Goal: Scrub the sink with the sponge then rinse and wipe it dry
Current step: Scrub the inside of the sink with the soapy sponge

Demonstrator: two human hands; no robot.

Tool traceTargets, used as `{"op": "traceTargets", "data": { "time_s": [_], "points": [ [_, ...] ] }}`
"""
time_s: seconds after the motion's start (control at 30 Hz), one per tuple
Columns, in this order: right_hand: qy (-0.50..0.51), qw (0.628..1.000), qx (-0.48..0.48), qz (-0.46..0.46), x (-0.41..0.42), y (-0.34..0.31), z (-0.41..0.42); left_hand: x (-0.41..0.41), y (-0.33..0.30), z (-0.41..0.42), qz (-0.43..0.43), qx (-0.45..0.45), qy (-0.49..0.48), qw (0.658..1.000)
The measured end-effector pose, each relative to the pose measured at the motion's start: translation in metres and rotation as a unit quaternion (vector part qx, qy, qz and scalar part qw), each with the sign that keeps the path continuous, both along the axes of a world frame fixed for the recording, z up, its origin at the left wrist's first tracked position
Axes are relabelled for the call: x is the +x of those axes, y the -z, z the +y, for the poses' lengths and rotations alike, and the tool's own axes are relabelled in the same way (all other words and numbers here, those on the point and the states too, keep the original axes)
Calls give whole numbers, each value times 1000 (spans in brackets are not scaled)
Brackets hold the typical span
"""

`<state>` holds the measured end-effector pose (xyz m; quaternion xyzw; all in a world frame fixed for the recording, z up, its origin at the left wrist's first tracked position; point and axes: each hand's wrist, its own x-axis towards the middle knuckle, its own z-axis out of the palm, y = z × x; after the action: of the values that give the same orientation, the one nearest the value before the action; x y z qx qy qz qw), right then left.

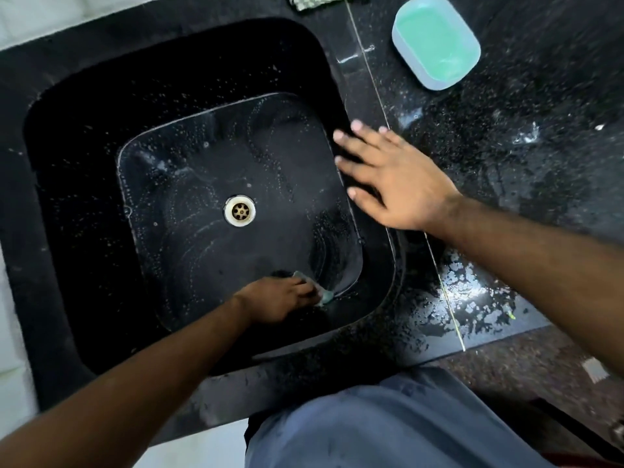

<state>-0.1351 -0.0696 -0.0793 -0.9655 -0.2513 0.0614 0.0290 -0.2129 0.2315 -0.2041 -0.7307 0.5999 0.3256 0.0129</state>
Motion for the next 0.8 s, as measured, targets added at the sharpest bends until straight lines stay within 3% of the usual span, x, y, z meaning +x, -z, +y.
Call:
{"op": "traceTargets", "data": {
  "time_s": [0.1,0.23,0.3,0.4,0.57,0.63,0.7,0.8],
  "points": [
    [-32,999,4,7,-8,-2,-7,11,13,6,-16,-27,24,999],
    [-23,999,24,4,-4,-3,-4,28,-2,-48,-8,-21,-114,993],
    [-24,999,32,2,-5,-1,-6,29,-4,-70,-6,-16,-140,990],
    [-21,999,37,3,-4,0,-5,21,4,-49,-33,-58,-38,997],
    [-19,999,42,7,-5,-2,-5,18,2,14,-1,-37,142,989],
    [-18,999,42,8,-5,-2,-5,30,1,21,-22,-25,122,992],
    [-19,999,40,12,-5,-2,-5,45,3,18,-48,-3,37,998],
    [-14,999,41,11,-5,-3,-5,50,6,-33,-70,2,-30,997]
  ]
}}
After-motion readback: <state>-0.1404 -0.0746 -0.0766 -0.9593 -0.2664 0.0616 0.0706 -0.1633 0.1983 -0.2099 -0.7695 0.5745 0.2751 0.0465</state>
